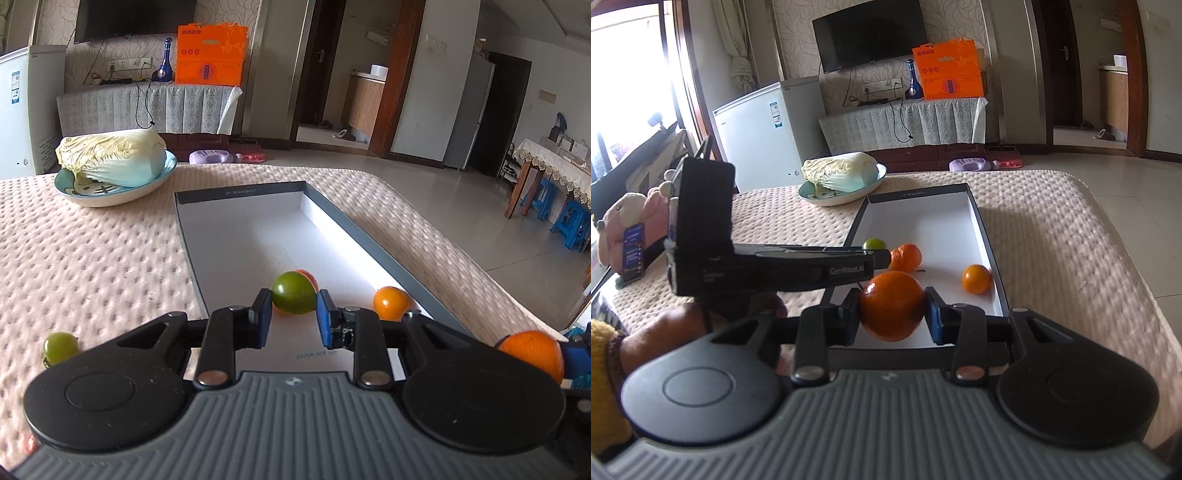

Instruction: Organize fruits

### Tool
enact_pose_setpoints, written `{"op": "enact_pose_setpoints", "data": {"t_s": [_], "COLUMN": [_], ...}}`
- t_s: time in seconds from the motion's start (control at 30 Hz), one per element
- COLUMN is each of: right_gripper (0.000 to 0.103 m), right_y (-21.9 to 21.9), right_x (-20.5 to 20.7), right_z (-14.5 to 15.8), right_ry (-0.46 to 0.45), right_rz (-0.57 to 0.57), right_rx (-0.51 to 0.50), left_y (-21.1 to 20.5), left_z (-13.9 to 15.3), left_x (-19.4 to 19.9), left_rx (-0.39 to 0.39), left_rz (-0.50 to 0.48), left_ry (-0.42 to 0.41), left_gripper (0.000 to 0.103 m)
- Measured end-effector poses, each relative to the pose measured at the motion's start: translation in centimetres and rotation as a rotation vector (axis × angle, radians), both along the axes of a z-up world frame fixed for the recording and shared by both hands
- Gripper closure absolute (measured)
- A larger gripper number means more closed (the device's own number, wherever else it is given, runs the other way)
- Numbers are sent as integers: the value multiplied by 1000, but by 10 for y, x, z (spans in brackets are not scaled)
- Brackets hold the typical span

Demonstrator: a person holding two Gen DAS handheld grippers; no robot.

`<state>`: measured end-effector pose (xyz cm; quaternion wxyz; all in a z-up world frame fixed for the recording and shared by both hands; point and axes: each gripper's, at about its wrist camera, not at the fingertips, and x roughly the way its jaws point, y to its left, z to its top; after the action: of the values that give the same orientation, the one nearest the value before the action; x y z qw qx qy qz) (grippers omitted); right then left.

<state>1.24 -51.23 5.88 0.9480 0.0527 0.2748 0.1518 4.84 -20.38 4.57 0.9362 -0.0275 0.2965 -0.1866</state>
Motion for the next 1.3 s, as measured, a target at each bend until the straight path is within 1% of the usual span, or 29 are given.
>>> {"op": "enact_pose_setpoints", "data": {"t_s": [0.17,0.23,0.3,0.37,0.5,0.83,1.0,1.2,1.3], "right_gripper": [64,64,64,64,64,64,64,64,64], "right_y": [-4,-4,-4,-4,-1,9,18,31,35], "right_x": [2,3,4,4,6,18,27,38,43], "right_z": [-5,-7,-7,-7,-8,-11,-15,-20,-22], "right_ry": [19,25,27,27,27,29,47,56,61], "right_rz": [-8,-11,-14,-16,-17,-42,-56,-81,-91], "right_rx": [-7,-9,-9,-7,-7,8,38,32,31], "left_y": [-7,-8,-8,-7,-3,16,32,59,72], "left_z": [-3,-2,2,5,8,17,25,33,35], "left_x": [5,5,3,-2,-3,-8,-13,-18,-21], "left_rx": [4,-1,-10,-13,-9,-28,-32,-39,-25], "left_rz": [4,1,1,-1,0,32,50,81,96], "left_ry": [-6,-8,-25,-49,-55,-58,-74,-78,-79], "left_gripper": [72,67,52,45,44,44,40,39,39]}}
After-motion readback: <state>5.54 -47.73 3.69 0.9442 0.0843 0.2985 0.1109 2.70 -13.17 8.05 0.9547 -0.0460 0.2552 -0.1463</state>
